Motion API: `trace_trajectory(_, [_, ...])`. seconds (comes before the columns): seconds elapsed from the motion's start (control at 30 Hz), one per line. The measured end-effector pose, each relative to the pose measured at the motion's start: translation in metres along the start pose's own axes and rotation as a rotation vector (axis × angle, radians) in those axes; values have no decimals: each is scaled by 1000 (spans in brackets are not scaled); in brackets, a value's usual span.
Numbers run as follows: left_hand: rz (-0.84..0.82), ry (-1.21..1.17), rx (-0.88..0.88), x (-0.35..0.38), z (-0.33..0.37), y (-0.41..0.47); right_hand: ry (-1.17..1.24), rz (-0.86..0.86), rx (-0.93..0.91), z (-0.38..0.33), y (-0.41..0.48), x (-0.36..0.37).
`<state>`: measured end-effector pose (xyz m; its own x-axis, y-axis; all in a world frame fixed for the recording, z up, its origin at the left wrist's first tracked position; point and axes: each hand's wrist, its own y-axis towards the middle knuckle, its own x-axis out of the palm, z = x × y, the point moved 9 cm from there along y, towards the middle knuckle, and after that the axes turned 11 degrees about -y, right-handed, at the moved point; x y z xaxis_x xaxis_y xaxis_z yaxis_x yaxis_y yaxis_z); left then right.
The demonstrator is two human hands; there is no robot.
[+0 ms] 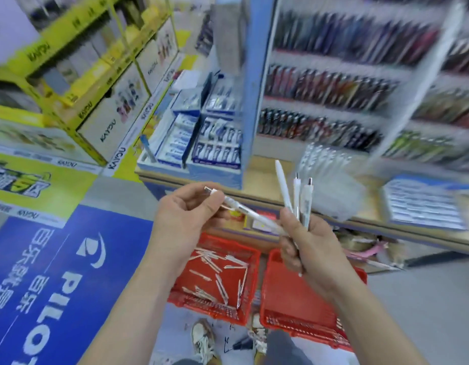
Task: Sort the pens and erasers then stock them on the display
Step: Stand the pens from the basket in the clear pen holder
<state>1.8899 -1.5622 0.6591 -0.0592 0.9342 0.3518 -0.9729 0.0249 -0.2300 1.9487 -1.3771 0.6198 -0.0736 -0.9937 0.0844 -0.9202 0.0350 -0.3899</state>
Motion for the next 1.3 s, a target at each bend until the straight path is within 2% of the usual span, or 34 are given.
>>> trace_trajectory(0.23, [-91, 201, 68, 83, 15, 4, 26, 178, -45, -12, -9, -86])
trace_trajectory(0.33, [-46, 251, 110, 100, 19, 13, -71, 354, -36, -6, -6, -130])
trace_trajectory(0.47, [-18, 325, 152, 120, 18, 29, -76, 580, 33, 12, 7, -189])
trace_trajectory(0.6, [-24, 437, 196, 138, 12, 46, -182, 707, 71, 29, 34, -224])
trace_trajectory(0.83, [-51, 606, 227, 165, -5, 76, -298, 727, 142, 53, 58, -234])
trace_trajectory(1.17, [-278, 1093, 390, 210, -39, 100, -380, 694, 101, 59, 43, -217])
trace_trajectory(1.3, [-343, 1220, 436, 219, -54, 106, -386, 689, 94, 59, 46, -219])
